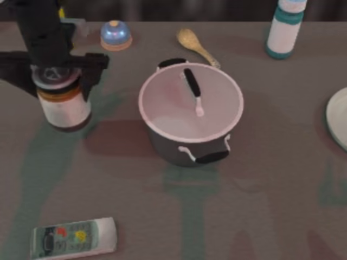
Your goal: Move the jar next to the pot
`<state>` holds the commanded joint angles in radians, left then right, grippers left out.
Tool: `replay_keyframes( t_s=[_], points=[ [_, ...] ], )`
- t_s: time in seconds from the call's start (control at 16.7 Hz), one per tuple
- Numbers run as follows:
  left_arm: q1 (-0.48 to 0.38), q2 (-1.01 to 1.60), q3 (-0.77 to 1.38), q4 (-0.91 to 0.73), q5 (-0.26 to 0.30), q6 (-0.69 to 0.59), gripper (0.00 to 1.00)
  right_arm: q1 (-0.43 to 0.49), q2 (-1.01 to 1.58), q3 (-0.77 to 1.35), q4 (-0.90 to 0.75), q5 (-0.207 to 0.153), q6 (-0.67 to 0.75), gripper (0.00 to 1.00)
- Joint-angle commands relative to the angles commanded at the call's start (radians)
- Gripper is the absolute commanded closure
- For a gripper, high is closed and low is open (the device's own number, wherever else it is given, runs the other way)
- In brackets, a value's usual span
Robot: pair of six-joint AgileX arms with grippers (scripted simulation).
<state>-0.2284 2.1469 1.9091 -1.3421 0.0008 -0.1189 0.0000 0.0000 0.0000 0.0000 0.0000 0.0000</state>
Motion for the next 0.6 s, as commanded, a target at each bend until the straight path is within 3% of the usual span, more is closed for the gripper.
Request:
replay_keyframes(
  t_s=[0.24, 0.6],
  points=[
    [-0.055, 0.044, 0.032, 0.017, 0.002, -0.149, 1.0, 0.0, 0.0, 0.0, 0.0, 0.0, 0.0, 0.0],
    [-0.054, 0.043, 0.027, 0.02, 0.002, -0.158, 1.0, 0.0, 0.0, 0.0, 0.0, 0.0, 0.0, 0.0]
  ],
)
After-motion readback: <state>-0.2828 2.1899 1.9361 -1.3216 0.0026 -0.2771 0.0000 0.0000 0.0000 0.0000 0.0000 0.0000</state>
